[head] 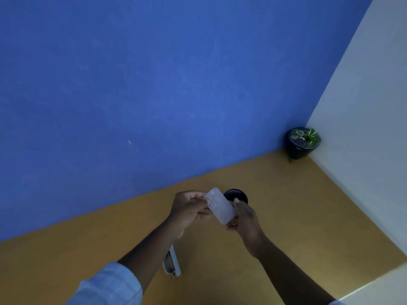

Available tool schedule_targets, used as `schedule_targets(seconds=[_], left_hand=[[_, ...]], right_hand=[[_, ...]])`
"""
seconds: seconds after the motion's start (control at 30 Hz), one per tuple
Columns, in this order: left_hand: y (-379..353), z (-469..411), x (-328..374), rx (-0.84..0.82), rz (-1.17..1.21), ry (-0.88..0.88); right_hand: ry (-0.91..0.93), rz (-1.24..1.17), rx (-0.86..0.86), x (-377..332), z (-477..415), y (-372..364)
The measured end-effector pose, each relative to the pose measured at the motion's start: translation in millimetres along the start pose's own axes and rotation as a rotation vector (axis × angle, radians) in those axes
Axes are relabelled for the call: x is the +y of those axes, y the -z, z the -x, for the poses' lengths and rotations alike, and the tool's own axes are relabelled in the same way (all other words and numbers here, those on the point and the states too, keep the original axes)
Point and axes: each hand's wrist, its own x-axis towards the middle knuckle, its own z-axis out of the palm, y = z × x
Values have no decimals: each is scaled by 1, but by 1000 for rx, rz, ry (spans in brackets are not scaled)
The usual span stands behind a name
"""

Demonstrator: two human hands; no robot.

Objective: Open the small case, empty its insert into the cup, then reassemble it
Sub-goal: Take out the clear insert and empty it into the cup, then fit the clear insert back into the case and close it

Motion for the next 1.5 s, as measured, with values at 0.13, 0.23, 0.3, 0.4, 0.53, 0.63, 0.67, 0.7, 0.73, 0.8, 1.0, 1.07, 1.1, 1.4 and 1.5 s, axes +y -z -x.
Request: schedule_targets(seconds=[0.13,0.23,0.3,0.4,0.53,0.63,0.67,0.7,0.73,0.8,1.0,1.07,1.1,1.4,1.5], left_hand=[[11,17,-13,-24,-117,33],[21,32,-23,-47,-129,56],[30,43,-32,-60,-130,49],[43,59,-50,-51,-147,39],[62,80,-69,68,-184,-12],[84,90,-79,287,-218,-19],[93,91,-83,333,-267,-10],[102,92,-87,360,-328,12],[110,92,-92,356,-387,41],[121,95,-99,252,-455,111],[118,103,-147,-43,-800,183],[113,100,-162,-44,-855,135],[111,98,-167,-36,-883,112],[100,87,-175,66,-928,-3],[99,88,-174,88,-934,-3]], right_hand=[[-161,-221,-271,4,11,-12],[-237,-269,-334,11,21,-23],[-267,-247,-329,18,29,-31],[-303,-205,-341,25,44,-41],[-361,-234,-371,31,58,-48],[-380,-250,-380,30,65,-51],[-385,-258,-383,29,66,-51],[-390,-268,-387,27,67,-51],[-392,-273,-387,26,68,-51],[-390,-268,-378,23,69,-50],[-364,-231,-317,25,69,-47],[-366,-226,-303,26,69,-46],[-368,-227,-302,27,70,-45],[-386,-256,-341,30,69,-36],[-383,-274,-361,31,68,-36]])
